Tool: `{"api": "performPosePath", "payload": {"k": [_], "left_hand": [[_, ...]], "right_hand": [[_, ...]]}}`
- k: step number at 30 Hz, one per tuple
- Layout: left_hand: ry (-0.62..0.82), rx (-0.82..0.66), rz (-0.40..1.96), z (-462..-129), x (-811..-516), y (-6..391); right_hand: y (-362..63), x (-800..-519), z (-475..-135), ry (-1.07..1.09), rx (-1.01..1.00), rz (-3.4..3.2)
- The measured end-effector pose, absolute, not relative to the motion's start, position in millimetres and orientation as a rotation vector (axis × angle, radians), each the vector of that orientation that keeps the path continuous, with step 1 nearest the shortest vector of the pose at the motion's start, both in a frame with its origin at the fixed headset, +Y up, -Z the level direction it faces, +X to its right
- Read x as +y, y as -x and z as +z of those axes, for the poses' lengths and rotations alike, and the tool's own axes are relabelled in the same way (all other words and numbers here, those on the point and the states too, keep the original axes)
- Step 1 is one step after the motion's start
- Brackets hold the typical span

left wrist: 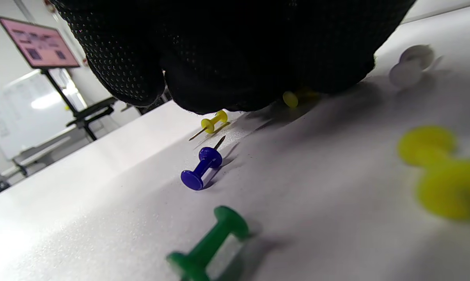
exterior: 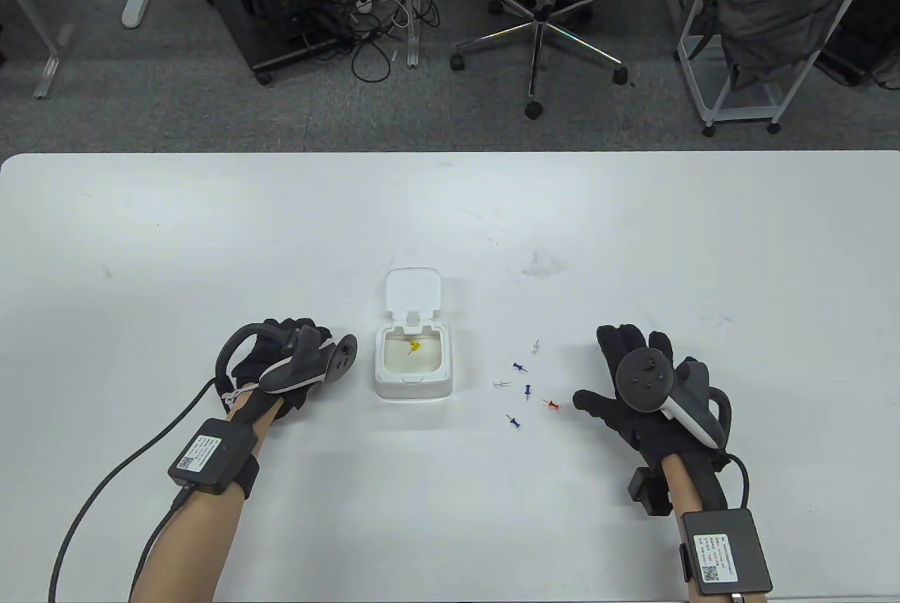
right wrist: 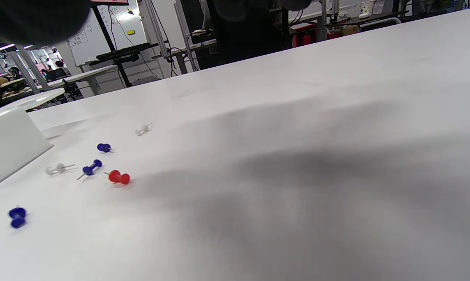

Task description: Press to open box and store push pins

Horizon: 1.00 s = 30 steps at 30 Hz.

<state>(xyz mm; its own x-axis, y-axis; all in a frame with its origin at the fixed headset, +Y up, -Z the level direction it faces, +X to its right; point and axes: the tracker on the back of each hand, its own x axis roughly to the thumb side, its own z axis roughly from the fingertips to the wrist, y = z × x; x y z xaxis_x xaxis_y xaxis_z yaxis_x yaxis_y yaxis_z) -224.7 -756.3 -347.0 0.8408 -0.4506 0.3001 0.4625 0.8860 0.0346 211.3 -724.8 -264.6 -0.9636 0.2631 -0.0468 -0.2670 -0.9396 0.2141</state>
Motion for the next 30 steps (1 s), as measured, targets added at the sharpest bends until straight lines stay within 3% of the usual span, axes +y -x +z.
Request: {"api": "performPosePath", "payload": {"k": [20, 30], "left_hand": [[0.026, -0.343, -0.548, -344, -761, 220], [-0.057, -0.339, -0.389, -342, -725, 203]], "right_hand": [[-211, -725, -265, 0.027, 0.316, 2.856], [-211, -726, -265, 0.023, 0.321, 2.847]]}}
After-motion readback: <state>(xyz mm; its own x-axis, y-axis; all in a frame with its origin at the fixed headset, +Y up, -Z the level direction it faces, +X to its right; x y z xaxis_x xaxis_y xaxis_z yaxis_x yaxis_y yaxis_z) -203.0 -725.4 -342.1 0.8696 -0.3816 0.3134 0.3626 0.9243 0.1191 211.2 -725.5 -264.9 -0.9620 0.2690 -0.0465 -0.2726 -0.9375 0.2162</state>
